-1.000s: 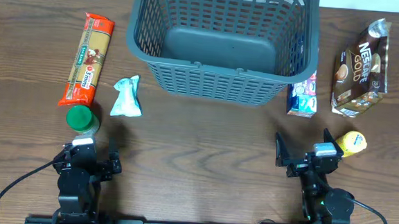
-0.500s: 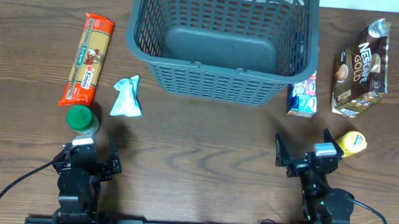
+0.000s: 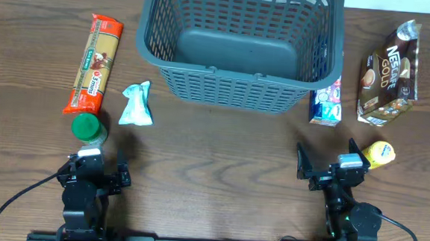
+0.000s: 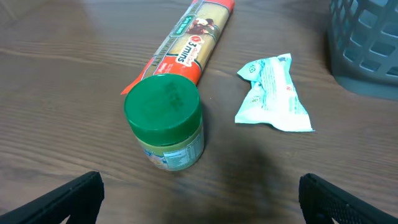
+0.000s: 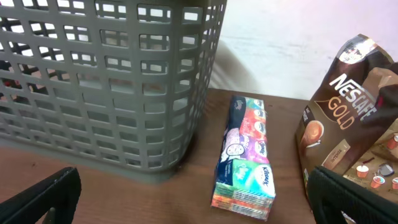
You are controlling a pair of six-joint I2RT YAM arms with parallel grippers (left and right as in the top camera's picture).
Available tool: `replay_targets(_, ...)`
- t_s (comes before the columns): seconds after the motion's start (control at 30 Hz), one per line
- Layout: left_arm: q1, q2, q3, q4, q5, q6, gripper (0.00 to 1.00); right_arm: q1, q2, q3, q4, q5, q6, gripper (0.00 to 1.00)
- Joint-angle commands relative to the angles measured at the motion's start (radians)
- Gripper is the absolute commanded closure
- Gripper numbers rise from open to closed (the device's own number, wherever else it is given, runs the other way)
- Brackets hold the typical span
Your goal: Pack container
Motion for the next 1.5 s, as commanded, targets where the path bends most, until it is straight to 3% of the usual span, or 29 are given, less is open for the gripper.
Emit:
replay_targets(0.0,0.004,-0.007,-0.018,0.004,-0.002,0.017,0.01,0.011,-0.004,-0.002,-0.004,-0.003,-0.009,0.01)
replay_targets(0.93,0.004,-0.007,-0.018,0.004,-0.002,0.017,0.01,0.010,-0.004,-0.002,-0.006,0.023,-0.008,0.01)
replay_targets(1.13,0.004,-0.007,-0.018,0.004,-0.002,0.017,0.01,0.009,-0.004,0.008,-0.024,0.031,0.152,0.01)
replay_targets(1.47,0.004,-0.007,-0.018,0.004,-0.002,0.017,0.01,0.008,0.025,0.209,-0.270,0.329,0.159,0.01)
